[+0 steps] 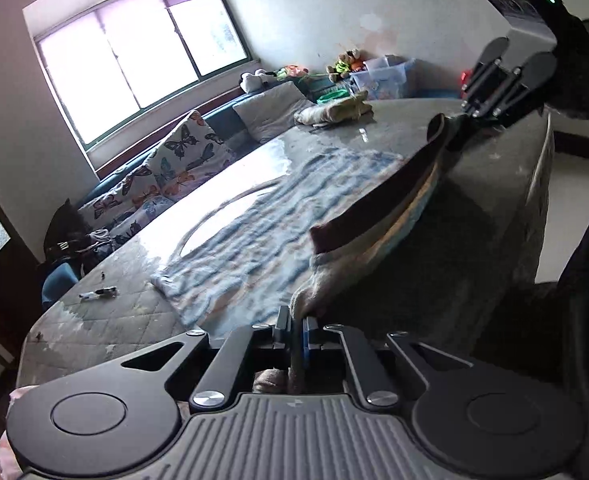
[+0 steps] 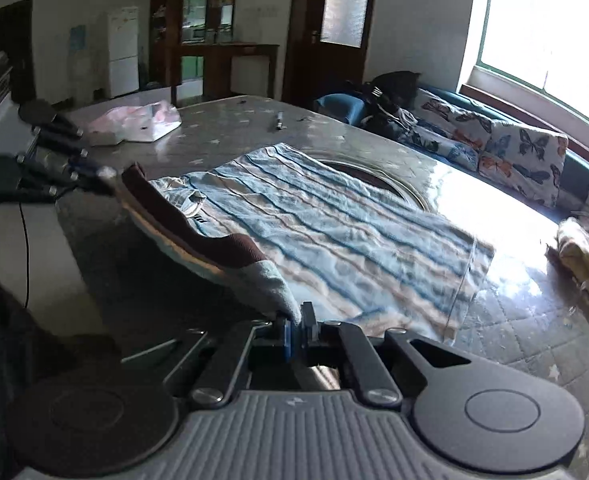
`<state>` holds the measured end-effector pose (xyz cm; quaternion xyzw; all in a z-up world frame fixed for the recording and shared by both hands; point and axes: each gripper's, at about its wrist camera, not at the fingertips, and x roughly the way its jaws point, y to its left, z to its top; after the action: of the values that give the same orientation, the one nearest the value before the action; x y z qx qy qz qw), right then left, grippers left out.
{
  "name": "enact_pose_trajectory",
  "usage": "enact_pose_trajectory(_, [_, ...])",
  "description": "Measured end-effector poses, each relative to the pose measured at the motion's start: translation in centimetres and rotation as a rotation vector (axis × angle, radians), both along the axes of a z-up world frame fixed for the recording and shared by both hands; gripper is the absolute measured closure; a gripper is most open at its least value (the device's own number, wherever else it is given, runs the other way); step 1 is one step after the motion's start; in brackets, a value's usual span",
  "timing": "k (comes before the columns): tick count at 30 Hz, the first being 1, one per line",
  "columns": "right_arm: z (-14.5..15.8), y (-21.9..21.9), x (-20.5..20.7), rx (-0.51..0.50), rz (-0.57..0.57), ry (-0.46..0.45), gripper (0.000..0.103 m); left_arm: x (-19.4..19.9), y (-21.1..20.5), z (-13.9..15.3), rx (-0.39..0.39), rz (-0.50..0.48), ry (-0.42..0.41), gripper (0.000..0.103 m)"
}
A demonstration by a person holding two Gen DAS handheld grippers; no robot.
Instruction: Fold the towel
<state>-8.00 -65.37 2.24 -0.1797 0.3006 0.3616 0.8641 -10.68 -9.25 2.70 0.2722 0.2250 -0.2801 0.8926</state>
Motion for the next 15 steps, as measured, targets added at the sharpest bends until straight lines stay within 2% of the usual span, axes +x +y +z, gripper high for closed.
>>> enact_pose_trajectory(4, [1.4,0.3,0.8,-0.001,0.008,-0.02,0.099,2.0,-0.1,1.0,0.006,-0.009,-0.039,0.097])
enact_pose_trajectory(7, [2.7,0.6,3.1,0.0,0.003,-0.025,0.099,3.6,-0.1,1.7,0.009,-0.014,-0.067,0.097])
enact_pose_trajectory(11, [4.0,1.1,6.6,0.0,-0.001,-0.025,0.099,7.7,-0.3,2.8,-0.011,-0.008,-0.075,0.097])
enact_pose_trajectory(15, [4.7,1.7,10.9,-0.011,-0.003,-0.023,0.099,12.3,-0.6,3.2,0.006,-0.008,-0.085,0.097])
